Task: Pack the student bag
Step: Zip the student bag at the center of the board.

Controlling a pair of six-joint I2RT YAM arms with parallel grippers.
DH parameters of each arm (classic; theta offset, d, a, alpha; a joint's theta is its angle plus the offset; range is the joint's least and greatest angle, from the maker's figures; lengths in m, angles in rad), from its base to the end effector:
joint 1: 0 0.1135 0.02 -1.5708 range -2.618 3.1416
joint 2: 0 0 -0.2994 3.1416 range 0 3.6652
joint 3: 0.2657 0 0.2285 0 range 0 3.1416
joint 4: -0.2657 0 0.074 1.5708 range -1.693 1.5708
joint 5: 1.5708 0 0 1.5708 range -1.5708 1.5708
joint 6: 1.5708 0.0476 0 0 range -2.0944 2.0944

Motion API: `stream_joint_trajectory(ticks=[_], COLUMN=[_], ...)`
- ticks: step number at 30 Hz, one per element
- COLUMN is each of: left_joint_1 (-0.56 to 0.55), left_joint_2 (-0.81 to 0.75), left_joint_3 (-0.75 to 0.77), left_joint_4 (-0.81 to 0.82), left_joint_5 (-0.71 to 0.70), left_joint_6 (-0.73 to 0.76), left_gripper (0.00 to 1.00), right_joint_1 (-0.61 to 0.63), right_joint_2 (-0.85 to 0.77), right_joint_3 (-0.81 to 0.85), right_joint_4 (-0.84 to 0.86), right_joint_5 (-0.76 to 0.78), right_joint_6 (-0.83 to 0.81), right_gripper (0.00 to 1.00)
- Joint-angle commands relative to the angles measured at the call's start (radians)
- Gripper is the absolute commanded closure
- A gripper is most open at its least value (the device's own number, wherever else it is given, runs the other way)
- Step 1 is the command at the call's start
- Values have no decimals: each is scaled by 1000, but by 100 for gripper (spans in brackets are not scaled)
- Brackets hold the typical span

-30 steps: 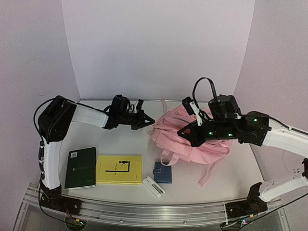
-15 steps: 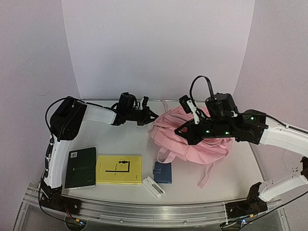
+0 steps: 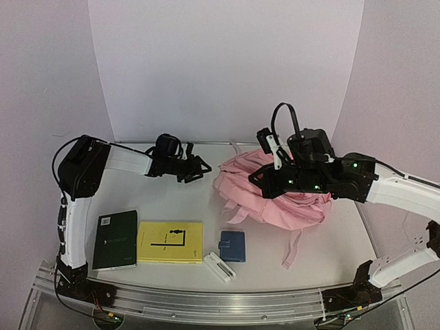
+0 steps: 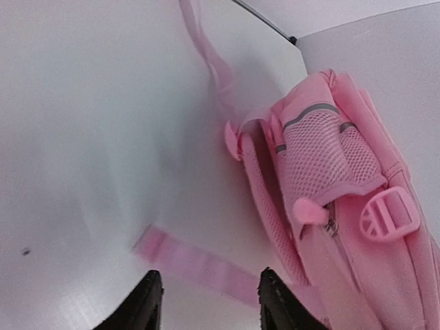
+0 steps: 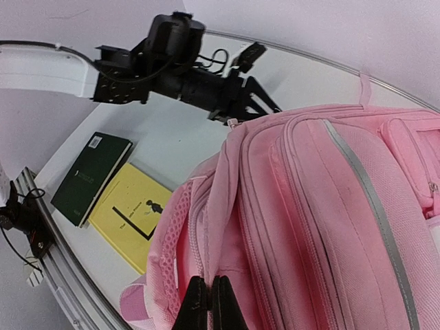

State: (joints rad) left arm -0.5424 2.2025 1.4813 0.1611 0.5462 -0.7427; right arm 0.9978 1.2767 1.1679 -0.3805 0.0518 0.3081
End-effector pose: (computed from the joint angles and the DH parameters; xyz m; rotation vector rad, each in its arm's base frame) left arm 0.4147 -0.2788 0.1937 0.1256 2.3402 -1.2872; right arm 0.1464 0.2223 0.3786 -0.6940 2.0309 0.7387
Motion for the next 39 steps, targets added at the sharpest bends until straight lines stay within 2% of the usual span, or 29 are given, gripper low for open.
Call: stream_joint_trajectory(ticks=[1,8,18,20,22,25,27,29,34,39], left_joint_1=[113,148,144,139,130,106,81,50,-24,-74], left_joint_2=[-271,-535,-822,-857,-889,-911,-907,-889,-799,-679], left_joint_3=[-154,-322,-562,-581,-595,-611,-614,-610,-592,-558], left_joint_4=[-72,-247,-250,-264,-282,-293,-288,-277,-194,-111], left_joint_5=[-91,-169,-194,-194,-200,-203,-203,-207,-196,-176], left_joint_6=[49,100,-43,-57,-65,-77,-85,-91,-128,-153], left_gripper=[43,34,30,30,29,27,24,23,23,25], right_joint_1=[7,18,17,15,13,12,12,11,-16,-61], right_joint_2=[71,351,867,935,973,953,892,802,552,353], right_joint_3=[116,278,770,852,913,932,896,812,487,217], right_joint_4=[167,160,101,90,81,72,62,55,38,-20], right_joint_5=[206,348,411,412,387,334,318,317,245,132], right_joint_6=[64,134,135,131,119,95,81,81,133,214], right_gripper=[100,100,100,95,80,46,31,24,23,30])
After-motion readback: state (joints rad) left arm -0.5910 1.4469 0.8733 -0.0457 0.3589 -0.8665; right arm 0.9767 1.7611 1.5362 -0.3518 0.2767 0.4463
